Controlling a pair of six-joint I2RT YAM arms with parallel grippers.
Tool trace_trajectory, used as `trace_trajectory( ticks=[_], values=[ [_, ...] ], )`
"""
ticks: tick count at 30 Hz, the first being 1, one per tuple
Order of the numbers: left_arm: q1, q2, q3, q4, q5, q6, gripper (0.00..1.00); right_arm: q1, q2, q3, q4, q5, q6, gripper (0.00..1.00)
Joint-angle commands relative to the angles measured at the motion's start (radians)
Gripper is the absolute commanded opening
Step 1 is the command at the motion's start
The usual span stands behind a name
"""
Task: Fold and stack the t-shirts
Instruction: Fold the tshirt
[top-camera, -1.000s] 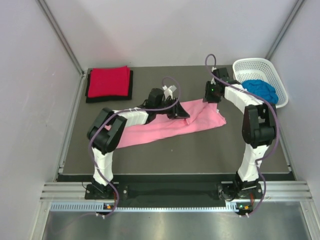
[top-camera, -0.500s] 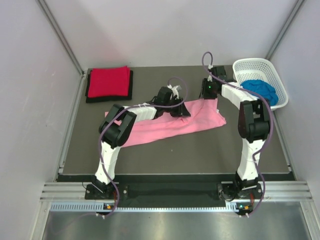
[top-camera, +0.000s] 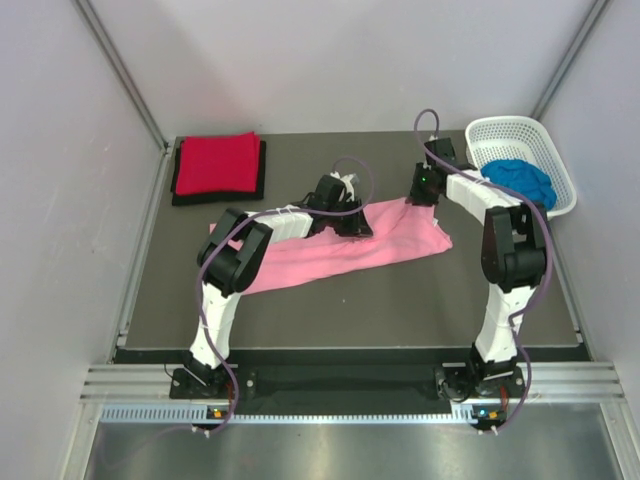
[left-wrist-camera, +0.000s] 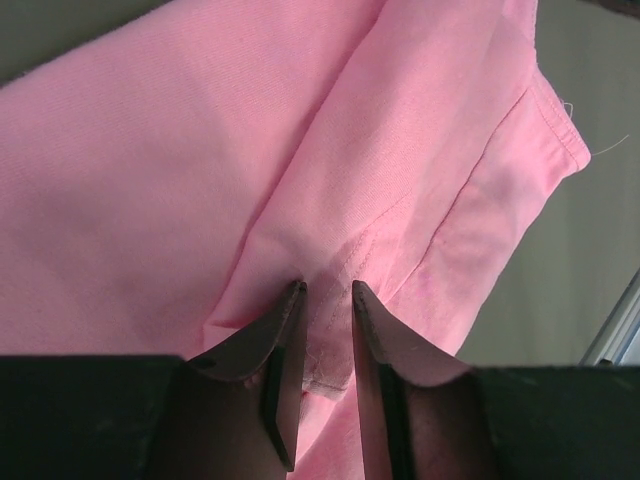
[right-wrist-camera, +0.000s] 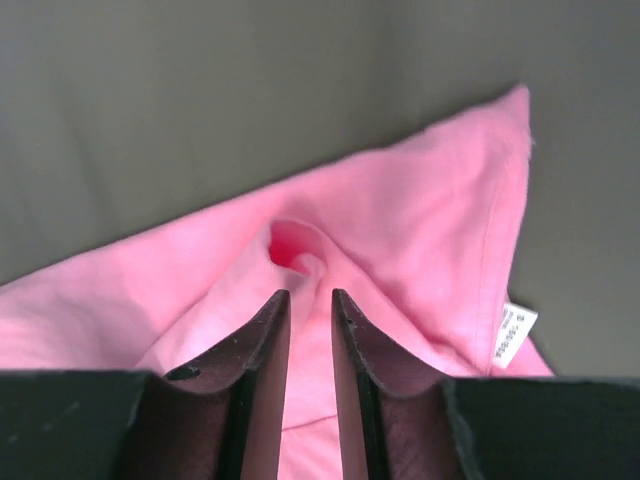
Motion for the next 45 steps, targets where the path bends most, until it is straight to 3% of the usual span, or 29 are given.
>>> trace_trajectory(
  ticks=[1, 10, 33, 38, 45],
  values=[
    [0.005, -0.044, -0.010, -0.012, -0.023, 0.015, 0.30, 0.001, -0.092, -0.050, 0.042, 0.043, 0.112, 0.23],
    [0.011, -0.056, -0.016, -0.035, -0.031, 0.018, 0.30, -0.001, -0.087, -0.095, 0.090, 0.052, 0.228, 0.25],
    [0.012, -0.065, 0.020, -0.139, -0.104, 0.021, 0.30, 0.010, -0.006, -0.058, 0.212, -0.011, 0.216, 0.27],
    [0.014, -0.070, 0.022, -0.145, -0.100, 0.026, 0.30, 0.028, -0.038, -0.001, 0.100, 0.069, 0.210, 0.27],
    [0.015, -0.093, 0.016, -0.153, -0.098, 0.018, 0.30, 0.028, -0.144, -0.122, 0.053, 0.123, 0.330, 0.21]
  ],
)
